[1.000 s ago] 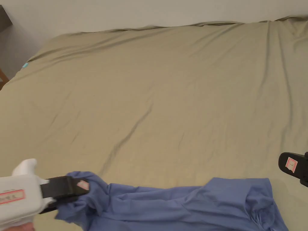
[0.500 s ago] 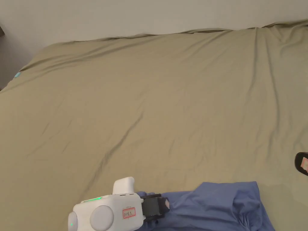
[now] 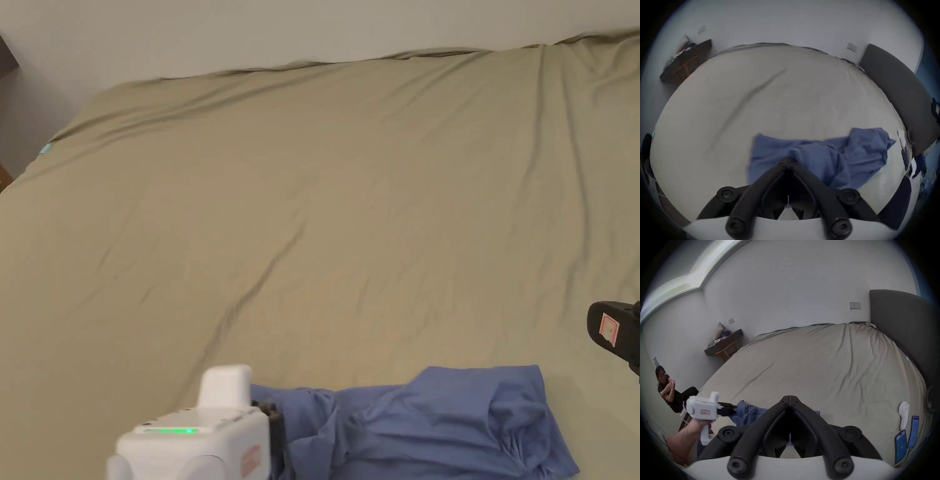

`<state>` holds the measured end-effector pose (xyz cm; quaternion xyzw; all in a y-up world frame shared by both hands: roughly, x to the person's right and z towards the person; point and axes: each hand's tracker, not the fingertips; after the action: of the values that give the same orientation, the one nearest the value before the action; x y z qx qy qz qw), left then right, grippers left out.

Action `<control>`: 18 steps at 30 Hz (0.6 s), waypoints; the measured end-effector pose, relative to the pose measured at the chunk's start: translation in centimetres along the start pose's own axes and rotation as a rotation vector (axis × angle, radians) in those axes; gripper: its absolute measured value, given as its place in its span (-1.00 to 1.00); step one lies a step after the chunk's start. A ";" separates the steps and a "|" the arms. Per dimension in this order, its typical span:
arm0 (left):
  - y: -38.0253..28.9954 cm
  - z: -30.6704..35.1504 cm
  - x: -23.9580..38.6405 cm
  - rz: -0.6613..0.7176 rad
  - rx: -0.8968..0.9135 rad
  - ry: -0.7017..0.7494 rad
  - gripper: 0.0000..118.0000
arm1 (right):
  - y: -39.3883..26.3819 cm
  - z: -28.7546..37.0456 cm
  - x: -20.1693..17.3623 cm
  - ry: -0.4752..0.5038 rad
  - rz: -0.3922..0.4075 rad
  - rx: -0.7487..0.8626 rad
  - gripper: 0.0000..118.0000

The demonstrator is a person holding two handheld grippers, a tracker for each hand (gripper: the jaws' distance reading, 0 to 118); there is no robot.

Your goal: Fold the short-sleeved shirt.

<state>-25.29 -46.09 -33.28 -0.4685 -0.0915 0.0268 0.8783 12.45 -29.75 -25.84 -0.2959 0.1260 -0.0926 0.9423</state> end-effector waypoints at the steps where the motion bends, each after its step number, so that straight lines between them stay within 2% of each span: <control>1: -0.1 -0.4 1.3 -0.035 -0.004 0.009 -1.00 | 0.0 0.0 0.0 0.001 -0.002 -0.004 -0.97; 5: -1.3 -2.8 5.8 -0.112 -0.054 -0.069 -1.00 | 0.1 0.5 0.3 -0.019 0.012 -0.013 -0.97; 8: -1.8 -3.2 9.3 -0.163 -0.018 -0.036 -1.00 | 0.4 0.8 0.6 -0.026 0.008 -0.007 -0.97; 12: -1.5 -3.4 12.6 -0.140 -0.026 -0.177 -1.00 | 0.4 1.0 0.6 -0.018 -0.008 0.002 -0.97; 15: -1.7 -4.5 14.1 -0.175 -0.047 -0.142 -1.00 | 0.4 1.0 0.2 -0.011 -0.001 -0.006 -0.97; 18: -1.1 -4.2 12.3 -0.084 -0.066 -0.225 -1.00 | 0.4 0.9 -0.3 0.011 0.012 -0.003 -0.97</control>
<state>-12.45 -48.52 -32.98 -0.4870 -0.2099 0.0391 0.8469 12.49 -28.88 -25.28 -0.2962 0.1331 -0.0884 0.9417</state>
